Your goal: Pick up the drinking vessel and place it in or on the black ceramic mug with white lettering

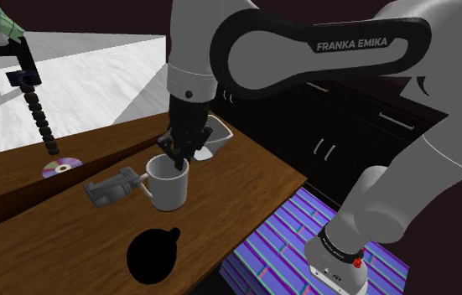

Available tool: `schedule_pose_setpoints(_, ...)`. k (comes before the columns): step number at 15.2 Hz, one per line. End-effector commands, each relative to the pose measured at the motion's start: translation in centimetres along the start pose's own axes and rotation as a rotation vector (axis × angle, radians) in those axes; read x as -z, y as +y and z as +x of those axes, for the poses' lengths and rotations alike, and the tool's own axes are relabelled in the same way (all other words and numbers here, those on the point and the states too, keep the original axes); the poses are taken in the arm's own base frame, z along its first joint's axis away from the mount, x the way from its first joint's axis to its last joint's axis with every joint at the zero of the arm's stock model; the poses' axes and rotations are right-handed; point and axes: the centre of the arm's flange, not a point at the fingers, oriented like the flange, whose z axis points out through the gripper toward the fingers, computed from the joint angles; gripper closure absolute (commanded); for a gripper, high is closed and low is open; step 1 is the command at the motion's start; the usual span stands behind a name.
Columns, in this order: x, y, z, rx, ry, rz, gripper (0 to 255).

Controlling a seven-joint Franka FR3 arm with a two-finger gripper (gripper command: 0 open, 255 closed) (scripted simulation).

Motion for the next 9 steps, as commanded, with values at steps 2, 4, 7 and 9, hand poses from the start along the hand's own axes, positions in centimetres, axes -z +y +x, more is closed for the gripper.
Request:
schedule_pose_setpoints(2,0.0,-2.8,-2.7,-0.002,0.000,0.000,255)
schedule_pose_setpoints(4,0.1,-4.7,-4.6,-0.002,0.000,0.000,255)
schedule_pose_setpoints(7,-0.3,-6.8,-6.8,-0.002,0.000,0.000,255)
schedule_pose_setpoints(9,-1.4,-6.7,-6.8,-0.002,0.000,0.000,255)
